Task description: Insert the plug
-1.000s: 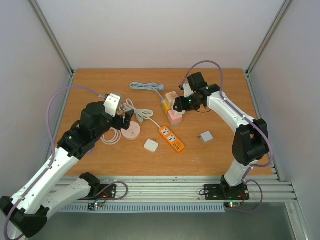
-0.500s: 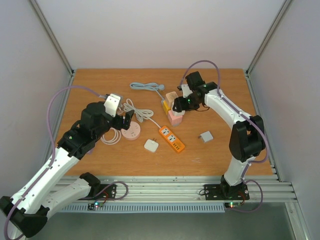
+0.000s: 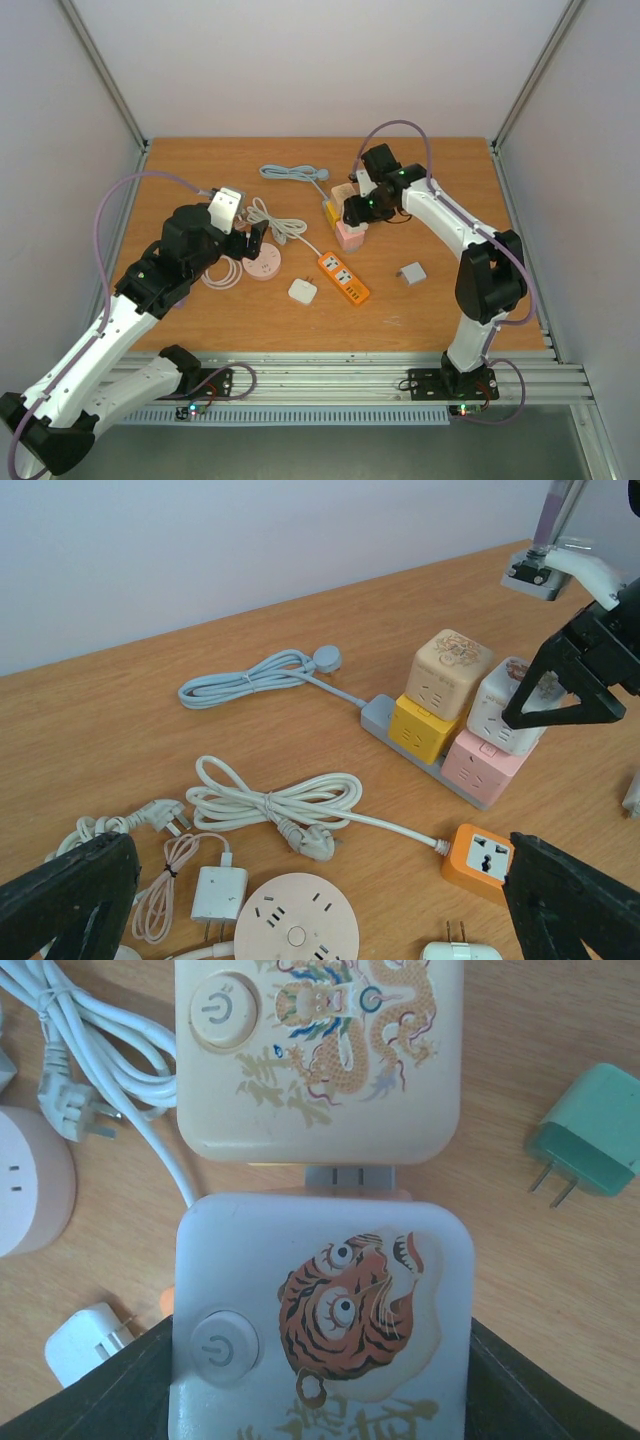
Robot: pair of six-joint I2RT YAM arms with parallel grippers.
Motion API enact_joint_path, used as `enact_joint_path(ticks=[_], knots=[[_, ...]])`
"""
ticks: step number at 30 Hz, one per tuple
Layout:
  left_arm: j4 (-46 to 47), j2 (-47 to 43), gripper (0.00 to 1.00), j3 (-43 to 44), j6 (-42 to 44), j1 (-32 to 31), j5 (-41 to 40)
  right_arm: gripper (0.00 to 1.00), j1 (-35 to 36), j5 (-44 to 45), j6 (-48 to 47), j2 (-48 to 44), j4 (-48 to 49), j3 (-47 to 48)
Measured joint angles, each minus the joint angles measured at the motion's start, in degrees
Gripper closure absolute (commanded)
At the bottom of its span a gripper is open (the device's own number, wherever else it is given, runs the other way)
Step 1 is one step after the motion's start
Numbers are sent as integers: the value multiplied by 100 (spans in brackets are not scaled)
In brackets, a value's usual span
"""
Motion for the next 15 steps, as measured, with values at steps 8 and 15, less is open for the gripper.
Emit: enact_joint_path(ticks=[8, 15], knots=[[0, 0, 1, -2, 0, 9, 2, 67, 212, 531, 35, -4, 197, -249], [0, 0, 1, -2, 0, 9, 2, 65, 299, 721, 197, -61, 378, -407]])
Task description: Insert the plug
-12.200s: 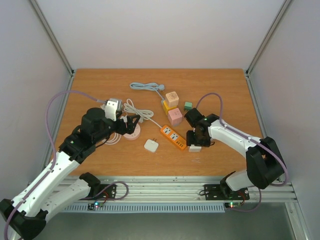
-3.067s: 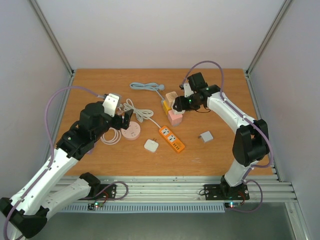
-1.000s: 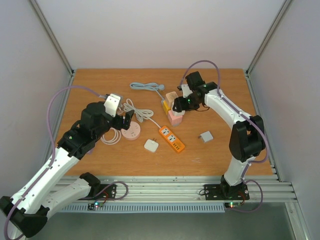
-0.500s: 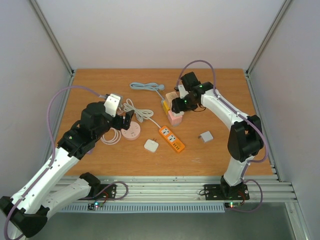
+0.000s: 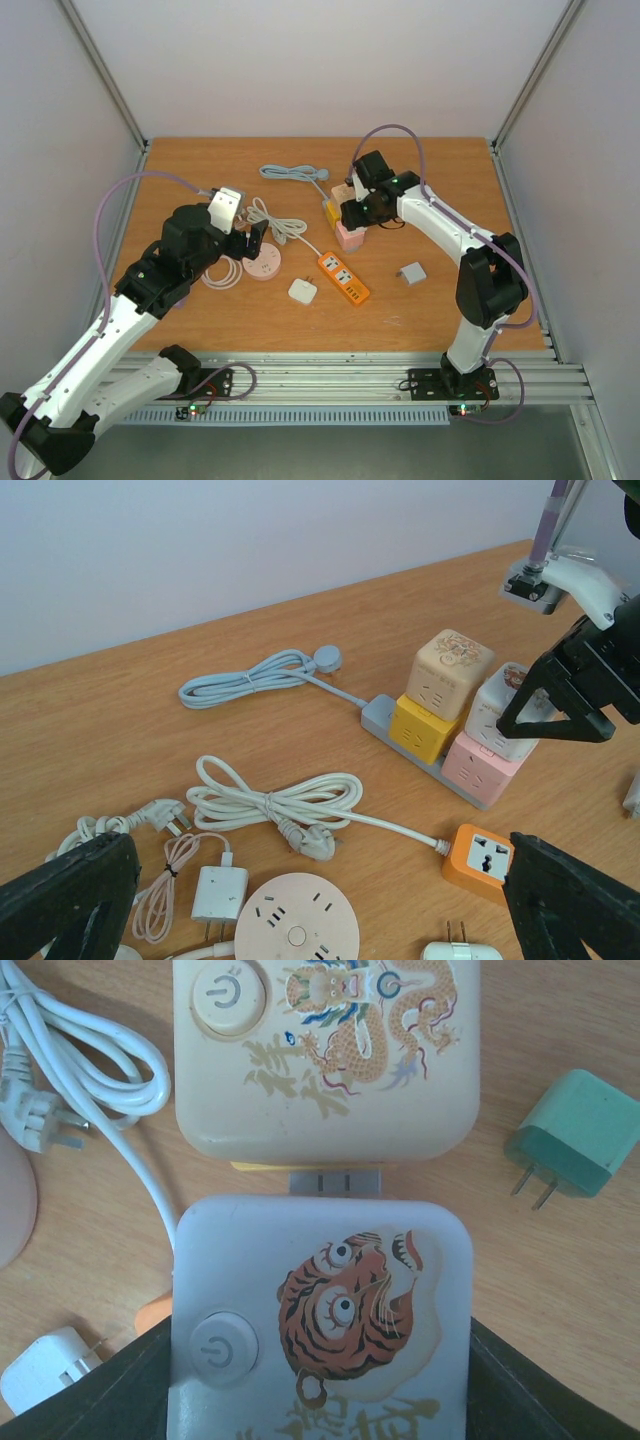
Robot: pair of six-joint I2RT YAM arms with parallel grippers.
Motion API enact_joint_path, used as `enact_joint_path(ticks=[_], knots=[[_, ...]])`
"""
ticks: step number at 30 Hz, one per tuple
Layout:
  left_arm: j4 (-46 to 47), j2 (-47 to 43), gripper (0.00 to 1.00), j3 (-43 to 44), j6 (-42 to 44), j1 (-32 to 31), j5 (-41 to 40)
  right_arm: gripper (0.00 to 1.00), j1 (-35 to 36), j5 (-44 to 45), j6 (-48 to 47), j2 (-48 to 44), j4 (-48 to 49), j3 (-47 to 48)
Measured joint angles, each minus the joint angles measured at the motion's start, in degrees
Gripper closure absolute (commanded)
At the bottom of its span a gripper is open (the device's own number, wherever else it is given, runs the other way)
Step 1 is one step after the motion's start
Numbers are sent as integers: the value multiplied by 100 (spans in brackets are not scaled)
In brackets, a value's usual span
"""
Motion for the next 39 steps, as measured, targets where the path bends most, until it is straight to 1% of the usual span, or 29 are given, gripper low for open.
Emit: enact_joint_path(ticks=[12, 20, 23, 24, 27, 32, 39], knots=[[0, 9, 1, 0, 0, 0, 0, 67, 101, 251, 258, -44, 260, -192], [-2, 44, 1, 0, 0, 2, -4, 72, 280, 754, 304, -22, 297, -201], [-2, 44, 1, 0, 0, 2, -4, 79, 332, 839, 323, -20, 345, -225], [-2, 44, 1, 0, 0, 2, -4, 81, 339, 846, 323, -31, 400, -258], [-2, 44, 0, 0, 0, 2, -4, 85, 343, 813, 297, -173, 719, -522], [-2, 44, 1, 0, 0, 2, -7, 90, 385, 929, 260, -343, 1134, -855], [-2, 44, 1, 0, 0, 2, -7, 89, 535, 1244, 247, -437, 1969, -1285]])
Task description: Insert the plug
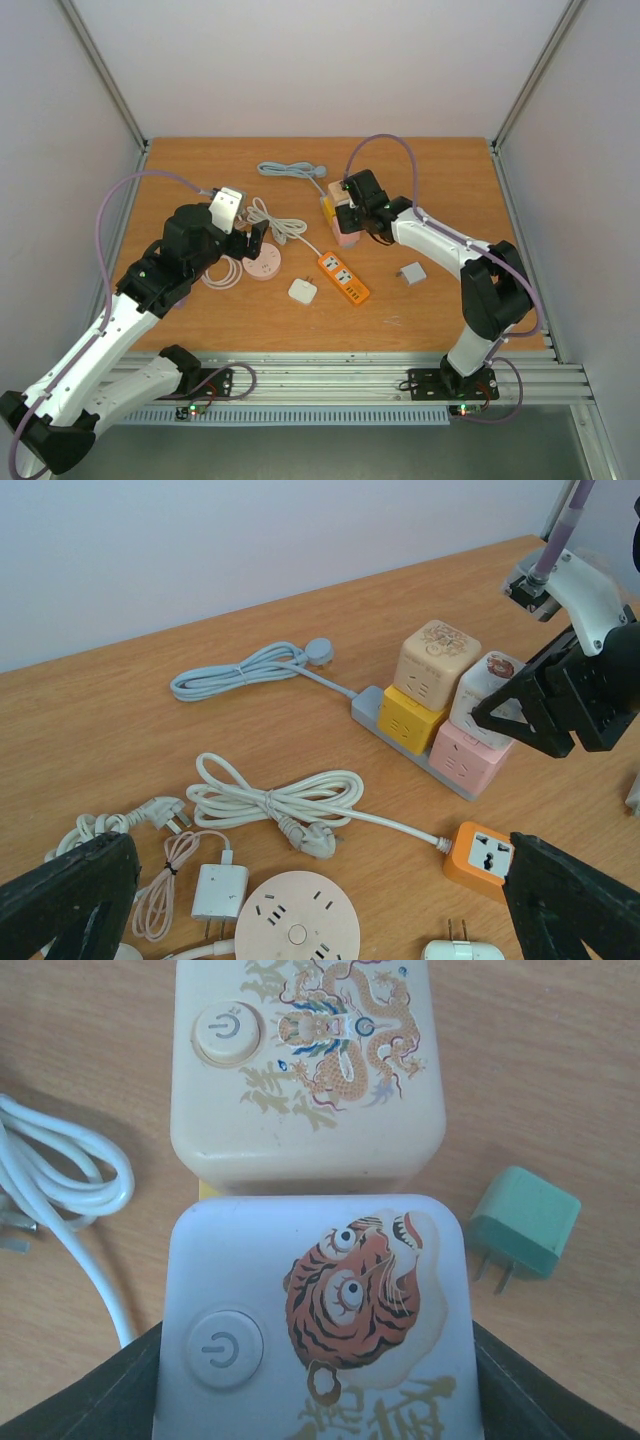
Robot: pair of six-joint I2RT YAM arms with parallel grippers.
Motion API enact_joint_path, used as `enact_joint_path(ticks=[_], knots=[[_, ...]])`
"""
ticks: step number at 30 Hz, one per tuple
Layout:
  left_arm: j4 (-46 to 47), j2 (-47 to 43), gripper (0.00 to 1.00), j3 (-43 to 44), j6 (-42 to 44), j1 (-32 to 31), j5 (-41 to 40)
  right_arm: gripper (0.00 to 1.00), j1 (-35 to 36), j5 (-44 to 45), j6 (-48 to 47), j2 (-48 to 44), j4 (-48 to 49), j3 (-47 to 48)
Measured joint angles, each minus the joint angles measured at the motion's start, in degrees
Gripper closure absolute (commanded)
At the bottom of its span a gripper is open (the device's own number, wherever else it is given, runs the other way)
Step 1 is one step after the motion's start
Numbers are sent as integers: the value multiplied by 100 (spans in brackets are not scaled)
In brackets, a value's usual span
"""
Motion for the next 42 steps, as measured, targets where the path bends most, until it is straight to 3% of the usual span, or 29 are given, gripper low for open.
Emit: enact_joint_path(ticks=[4, 10, 16, 21, 26, 33, 42], knots=[[0, 0, 1, 0, 0, 0, 2, 83, 4, 17, 17, -2, 155, -48], [0, 2, 1, 0, 0, 0, 2, 49, 22, 66, 164, 4, -131, 192], [0, 2, 1, 0, 0, 0, 0, 27, 37, 146, 345, 260, -970, 925], [0, 4, 1, 0, 0, 0, -22, 15, 37, 61, 426, 234, -1679, 1106], [-2, 24, 1, 0, -2, 0, -61, 3, 37, 66, 544, -358, -1939, 990], [-46, 76, 1, 2, -33, 0, -258, 2, -304, 999, 1735, -1794, -2197, 249], [-57, 66, 1, 2, -101, 0, -431, 2, -946, 1224, 2909, -2400, -2553, -839]])
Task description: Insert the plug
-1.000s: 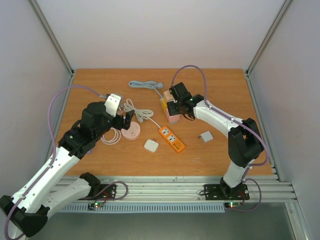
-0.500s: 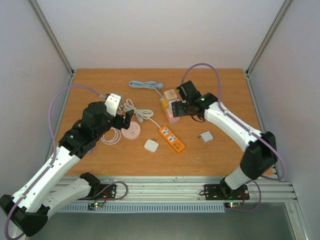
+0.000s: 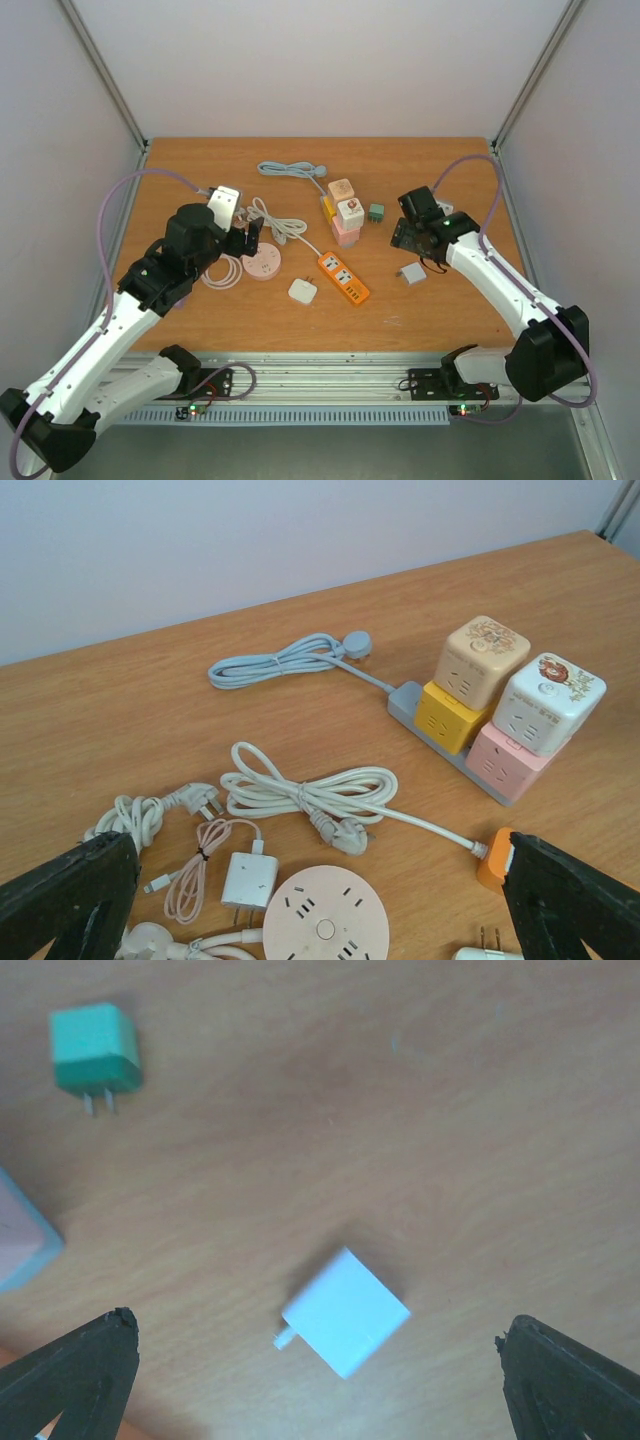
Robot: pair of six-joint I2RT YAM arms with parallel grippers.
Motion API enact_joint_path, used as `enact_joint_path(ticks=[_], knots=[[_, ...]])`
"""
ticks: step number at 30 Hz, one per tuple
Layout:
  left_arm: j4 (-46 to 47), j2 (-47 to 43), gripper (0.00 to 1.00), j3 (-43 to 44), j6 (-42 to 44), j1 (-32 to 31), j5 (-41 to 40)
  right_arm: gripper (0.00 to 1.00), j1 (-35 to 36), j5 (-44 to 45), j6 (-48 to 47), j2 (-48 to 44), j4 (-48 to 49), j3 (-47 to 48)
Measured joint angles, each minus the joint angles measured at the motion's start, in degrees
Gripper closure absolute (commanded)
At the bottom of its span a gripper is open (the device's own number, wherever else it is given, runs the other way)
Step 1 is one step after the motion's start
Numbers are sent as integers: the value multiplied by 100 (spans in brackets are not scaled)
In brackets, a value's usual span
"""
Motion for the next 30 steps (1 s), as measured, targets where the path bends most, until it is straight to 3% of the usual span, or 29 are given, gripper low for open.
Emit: enact_joint_path(ticks=[8, 15, 20, 30], knots=[[11, -52, 1, -2, -35, 0, -17, 2, -247, -511, 612, 127, 46, -769], [26, -98, 1, -2, -35, 0, 55, 13, -669, -1106, 938, 758, 382, -1082], [26, -96, 1, -2, -90, 0, 120, 13, -745, -1486, 1161, 1130, 684, -1154], [20, 13, 1, 0, -190, 0, 195, 13, -750, -1405, 1545, 1491, 835, -1152]])
